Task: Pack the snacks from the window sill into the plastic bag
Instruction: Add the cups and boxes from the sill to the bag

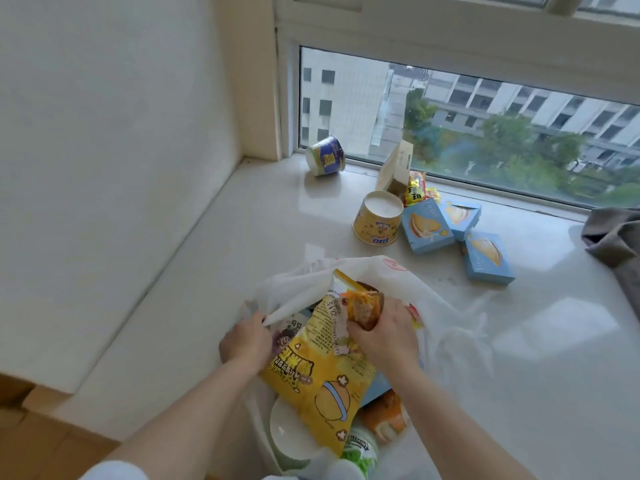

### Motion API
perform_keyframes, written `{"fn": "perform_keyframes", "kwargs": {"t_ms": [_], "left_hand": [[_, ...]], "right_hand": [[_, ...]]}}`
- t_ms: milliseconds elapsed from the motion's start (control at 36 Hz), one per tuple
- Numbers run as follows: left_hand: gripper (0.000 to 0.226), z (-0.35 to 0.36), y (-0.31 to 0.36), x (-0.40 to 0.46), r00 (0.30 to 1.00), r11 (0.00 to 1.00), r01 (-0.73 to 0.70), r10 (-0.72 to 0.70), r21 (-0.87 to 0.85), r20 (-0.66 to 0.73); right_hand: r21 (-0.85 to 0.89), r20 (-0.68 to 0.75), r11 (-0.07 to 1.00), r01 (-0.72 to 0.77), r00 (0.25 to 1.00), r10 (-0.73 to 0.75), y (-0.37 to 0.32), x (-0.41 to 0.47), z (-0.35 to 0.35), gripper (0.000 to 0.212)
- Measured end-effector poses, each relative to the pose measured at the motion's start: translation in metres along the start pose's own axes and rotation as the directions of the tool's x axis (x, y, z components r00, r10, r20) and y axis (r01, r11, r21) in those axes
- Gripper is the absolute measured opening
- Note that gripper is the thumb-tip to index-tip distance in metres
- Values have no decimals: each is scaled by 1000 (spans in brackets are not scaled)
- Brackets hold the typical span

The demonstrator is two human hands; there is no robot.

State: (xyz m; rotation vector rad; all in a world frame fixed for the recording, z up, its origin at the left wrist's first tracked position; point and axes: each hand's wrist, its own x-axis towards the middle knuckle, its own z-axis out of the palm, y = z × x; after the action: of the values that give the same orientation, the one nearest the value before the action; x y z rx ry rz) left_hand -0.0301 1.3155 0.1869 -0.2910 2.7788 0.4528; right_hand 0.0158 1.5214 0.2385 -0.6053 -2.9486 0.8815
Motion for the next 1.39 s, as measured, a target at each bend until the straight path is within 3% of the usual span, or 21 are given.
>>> {"fn": "perform_keyframes", "kwargs": {"t_ms": [111, 278, 500, 667, 778, 889, 972, 1028, 1111, 1194, 1250, 1306, 1389], "left_hand": [[21, -10, -1, -7, 995, 992, -23, 11, -124, -100], [22, -41, 20, -9, 974, 913, -181, 116, -365, -193], [30, -66, 45, -7, 934, 880, -338, 269, -333, -237], [27, -66, 50, -10, 949, 872, -299, 230, -387, -215], [21, -83, 37, 2, 972, 891, -211, 150, -401, -178], [20, -91, 25, 12, 987, 919, -153, 122, -364, -108], [26, -86, 28, 10, 987, 924, -151, 120, -351, -109], [28, -83, 30, 10, 985, 924, -155, 119, -350, -121], [26, -84, 34, 11, 983, 929, -162, 123, -332, -135], [26, -83, 38, 11, 977, 930, -183, 137, -320, -161], [25, -82, 41, 10, 974, 930, -195, 147, -312, -170], [26, -81, 43, 9, 972, 926, -206, 157, -315, -174], [25, -79, 44, 8, 970, 913, -218, 165, -344, -178]], "right_hand": [[-226, 48, 973, 38, 998, -28, -3, -7, 11, 74], [-129, 70, 989, 75, 995, -66, -11, -8, 20, 85], [-215, 199, 953, 213, 965, -171, -40, 13, 25, 79], [-419, 280, 823, 385, 916, -286, -57, 31, 38, 76], [-491, 272, 801, 343, 934, -232, -55, 49, 37, 71], [-429, 282, 831, 354, 926, -250, -50, 57, 39, 79], [-279, 377, 863, 421, 875, -304, -55, 55, 39, 87], [-168, 393, 879, 446, 848, -355, -56, 49, 33, 81], [5, 141, 941, 338, 932, -335, -44, 40, 18, 52], [91, -55, 995, 30, 998, -25, -22, 31, 8, 54], [177, -1, 952, -250, 967, 254, -9, 23, 5, 75], [337, 154, 821, -462, 887, 436, 0, 17, 9, 92], [489, 357, 649, -582, 813, 460, 1, 9, 22, 118]]}}
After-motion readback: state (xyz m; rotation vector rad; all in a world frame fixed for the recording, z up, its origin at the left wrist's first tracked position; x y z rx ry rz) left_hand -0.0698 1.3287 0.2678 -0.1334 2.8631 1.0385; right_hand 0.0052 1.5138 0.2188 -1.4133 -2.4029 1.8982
